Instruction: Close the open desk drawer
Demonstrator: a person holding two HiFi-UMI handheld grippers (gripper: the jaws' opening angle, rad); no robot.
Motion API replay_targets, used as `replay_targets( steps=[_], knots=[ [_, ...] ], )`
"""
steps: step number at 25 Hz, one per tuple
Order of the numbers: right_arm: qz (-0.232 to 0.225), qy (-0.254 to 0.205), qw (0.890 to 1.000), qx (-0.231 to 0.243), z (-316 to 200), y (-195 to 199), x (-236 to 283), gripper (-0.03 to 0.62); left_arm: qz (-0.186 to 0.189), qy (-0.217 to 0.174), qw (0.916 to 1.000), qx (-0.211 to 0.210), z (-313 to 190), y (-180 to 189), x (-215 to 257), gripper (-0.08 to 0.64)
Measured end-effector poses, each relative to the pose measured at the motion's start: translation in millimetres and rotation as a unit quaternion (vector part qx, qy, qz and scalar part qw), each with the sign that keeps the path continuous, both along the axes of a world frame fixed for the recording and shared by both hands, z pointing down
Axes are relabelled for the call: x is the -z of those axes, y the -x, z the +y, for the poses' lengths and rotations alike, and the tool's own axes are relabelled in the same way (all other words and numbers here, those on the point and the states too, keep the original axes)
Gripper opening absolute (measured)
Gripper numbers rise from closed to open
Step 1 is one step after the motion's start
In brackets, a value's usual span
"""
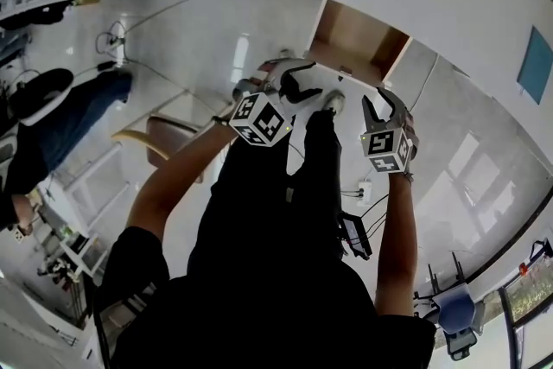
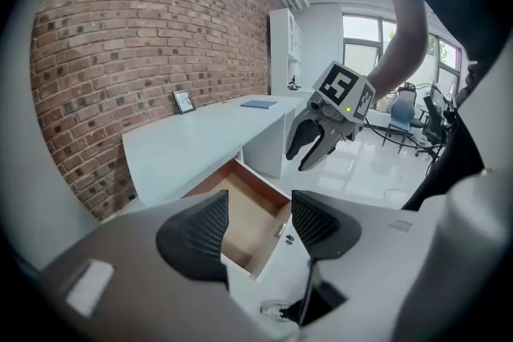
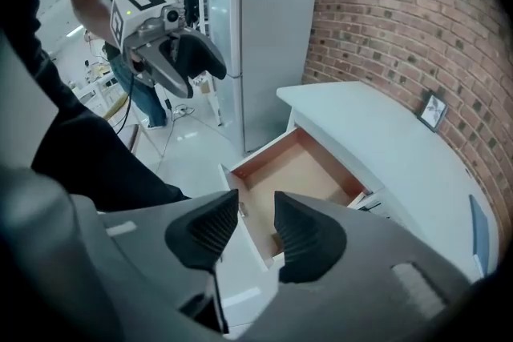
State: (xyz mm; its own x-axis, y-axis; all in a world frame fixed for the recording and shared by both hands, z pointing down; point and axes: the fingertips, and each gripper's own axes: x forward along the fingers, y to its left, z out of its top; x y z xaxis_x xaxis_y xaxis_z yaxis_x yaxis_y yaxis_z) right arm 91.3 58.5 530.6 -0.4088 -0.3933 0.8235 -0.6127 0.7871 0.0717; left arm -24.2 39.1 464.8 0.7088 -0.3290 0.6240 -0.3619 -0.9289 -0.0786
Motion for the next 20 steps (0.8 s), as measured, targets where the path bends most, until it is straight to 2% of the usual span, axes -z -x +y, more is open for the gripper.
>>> replay_targets(
  steps=[8, 15, 20],
  knots=[
    [0.024, 0.038, 0.999, 0.015, 16, -3, -74, 0.146, -0.043, 0.038, 0.9972, -0.047, 14, -3, -81, 0.273],
    [0.077, 0.041, 0.995, 0.054, 23, -9, -129, 0.146, -0.098, 0.044, 0.9912, -0.078, 20, 1, -149, 0.279],
    [0.099, 0.049, 0.993, 0.052, 27, -14, -159, 0.163, -0.131, 0.047, 0.9854, -0.098, 22, 1, -188, 0.279]
  ],
)
